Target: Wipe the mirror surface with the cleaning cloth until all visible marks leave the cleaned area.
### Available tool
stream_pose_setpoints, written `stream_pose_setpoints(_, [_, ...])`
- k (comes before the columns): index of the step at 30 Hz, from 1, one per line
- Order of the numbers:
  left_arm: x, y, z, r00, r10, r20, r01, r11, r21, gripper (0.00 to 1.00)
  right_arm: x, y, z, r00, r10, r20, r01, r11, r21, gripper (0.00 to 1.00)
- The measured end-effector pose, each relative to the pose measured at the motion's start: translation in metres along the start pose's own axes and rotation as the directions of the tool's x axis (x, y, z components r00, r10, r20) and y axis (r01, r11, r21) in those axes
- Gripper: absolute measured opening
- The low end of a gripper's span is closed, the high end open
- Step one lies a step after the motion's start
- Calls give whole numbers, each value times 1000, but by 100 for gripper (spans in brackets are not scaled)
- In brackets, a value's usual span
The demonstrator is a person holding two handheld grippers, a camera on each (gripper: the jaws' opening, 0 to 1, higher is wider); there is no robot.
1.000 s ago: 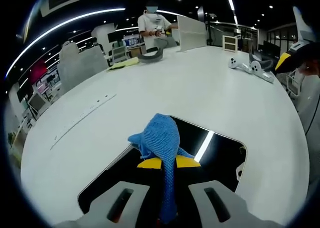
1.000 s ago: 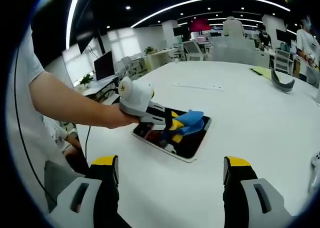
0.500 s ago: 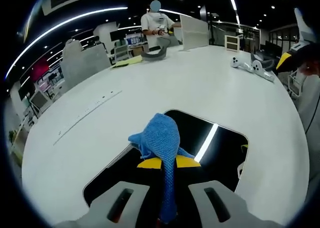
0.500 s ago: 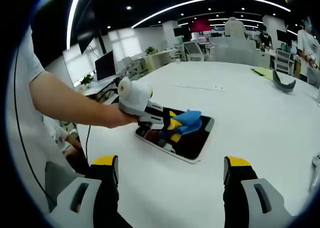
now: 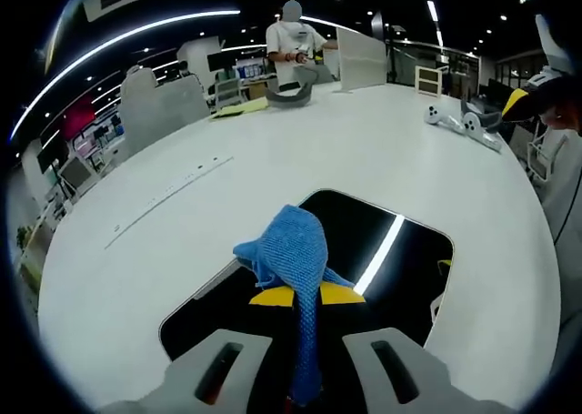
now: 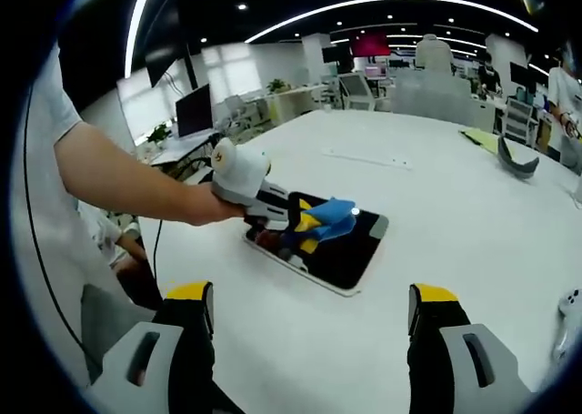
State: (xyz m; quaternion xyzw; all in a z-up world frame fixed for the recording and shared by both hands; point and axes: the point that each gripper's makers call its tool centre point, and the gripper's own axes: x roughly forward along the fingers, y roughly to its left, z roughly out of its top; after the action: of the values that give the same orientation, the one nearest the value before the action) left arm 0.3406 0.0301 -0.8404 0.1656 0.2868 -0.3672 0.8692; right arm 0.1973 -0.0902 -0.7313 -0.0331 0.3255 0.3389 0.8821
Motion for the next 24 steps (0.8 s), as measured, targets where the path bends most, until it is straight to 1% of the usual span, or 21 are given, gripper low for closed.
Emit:
stream_pose_setpoints(5, [-6, 3, -4, 1000, 3, -7, -3, 1000, 13, 4, -2, 0, 3, 1000, -6, 3, 6, 1000, -6, 91])
stream_pose_setpoints(8, [-10, 6, -8, 1000, 6, -11, -6, 1000, 13, 4, -3, 3, 7, 1000, -2, 10, 2, 1000, -12, 92])
stream_pose_setpoints(12, [-17, 11, -14, 1000, 10, -14, -9, 1000, 19, 4, -4, 4, 7, 1000, -3, 2, 3, 1000, -15, 94])
stream_pose_setpoints(19, [-29, 18, -24, 999, 17, -29, -17, 1000, 24, 4, -7, 14, 12, 1000, -10, 10, 11, 1000, -23, 94])
stream_pose_setpoints(24, [-36, 24, -30, 999, 24, -33, -24, 1000, 14, 4, -8, 20, 10, 1000, -21, 11, 22, 1000, -18, 94])
